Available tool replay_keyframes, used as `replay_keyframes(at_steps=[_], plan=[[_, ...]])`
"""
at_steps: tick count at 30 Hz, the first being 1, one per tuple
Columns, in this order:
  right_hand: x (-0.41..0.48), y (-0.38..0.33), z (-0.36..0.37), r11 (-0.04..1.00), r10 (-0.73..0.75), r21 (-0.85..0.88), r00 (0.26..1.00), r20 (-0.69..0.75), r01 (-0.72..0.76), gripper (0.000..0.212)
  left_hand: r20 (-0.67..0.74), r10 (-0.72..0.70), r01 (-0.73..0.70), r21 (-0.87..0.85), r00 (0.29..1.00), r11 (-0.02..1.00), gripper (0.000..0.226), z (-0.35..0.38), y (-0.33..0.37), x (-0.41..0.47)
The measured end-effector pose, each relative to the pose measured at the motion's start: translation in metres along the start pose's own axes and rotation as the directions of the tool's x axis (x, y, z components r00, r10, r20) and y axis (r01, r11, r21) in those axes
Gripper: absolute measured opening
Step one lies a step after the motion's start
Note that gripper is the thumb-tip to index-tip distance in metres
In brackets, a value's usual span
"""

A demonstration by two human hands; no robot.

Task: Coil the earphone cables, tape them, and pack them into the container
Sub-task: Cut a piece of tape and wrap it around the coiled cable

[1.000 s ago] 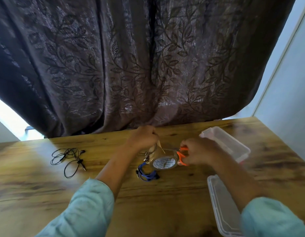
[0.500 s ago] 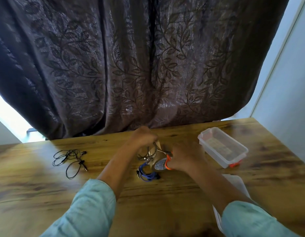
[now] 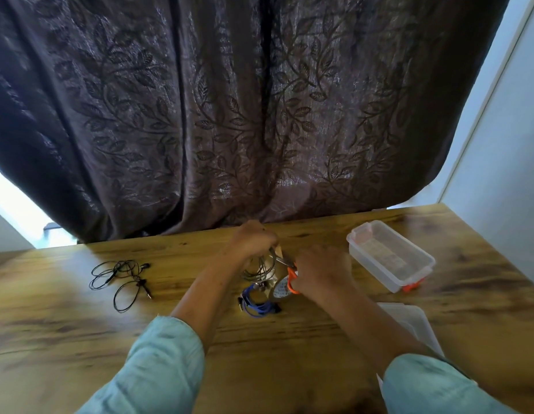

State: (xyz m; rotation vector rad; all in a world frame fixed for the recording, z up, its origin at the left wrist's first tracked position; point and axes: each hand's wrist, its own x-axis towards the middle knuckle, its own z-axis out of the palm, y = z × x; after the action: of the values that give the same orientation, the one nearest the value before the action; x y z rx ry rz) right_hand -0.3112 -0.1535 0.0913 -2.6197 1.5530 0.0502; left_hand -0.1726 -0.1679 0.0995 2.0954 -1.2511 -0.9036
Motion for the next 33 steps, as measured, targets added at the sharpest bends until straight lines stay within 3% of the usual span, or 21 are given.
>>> replay_keyframes(at_steps=[13,19,26,33], plan=[[0.005,0.005,0.004,0.999,-0.033,-0.012,0.999,-0.043,0.033,0.021,-0.051,0.009,-0.015,-0.127,0.999,0.992,0.038,-0.008,-0.003,0.002],[0.007,0.015,0.014,0.995,0.008,0.098,0.998,-0.069,-0.001,0.026,-0.014,-0.014,0.007,-0.406,1.000,0.914,0.018,-0.008,-0.029,-0.007],[0.025,0.053,0.024,0.931,0.166,0.333,0.986,-0.017,-0.151,0.021,-0.005,0.015,-0.015,-0.422,1.000,0.906,0.017,0.007,-0.053,-0.015],[0.029,0.074,0.082,0.896,0.351,0.226,0.921,0.168,-0.383,0.021,-0.097,0.088,-0.119,-0.387,0.991,0.914,0.023,0.011,-0.053,-0.018]])
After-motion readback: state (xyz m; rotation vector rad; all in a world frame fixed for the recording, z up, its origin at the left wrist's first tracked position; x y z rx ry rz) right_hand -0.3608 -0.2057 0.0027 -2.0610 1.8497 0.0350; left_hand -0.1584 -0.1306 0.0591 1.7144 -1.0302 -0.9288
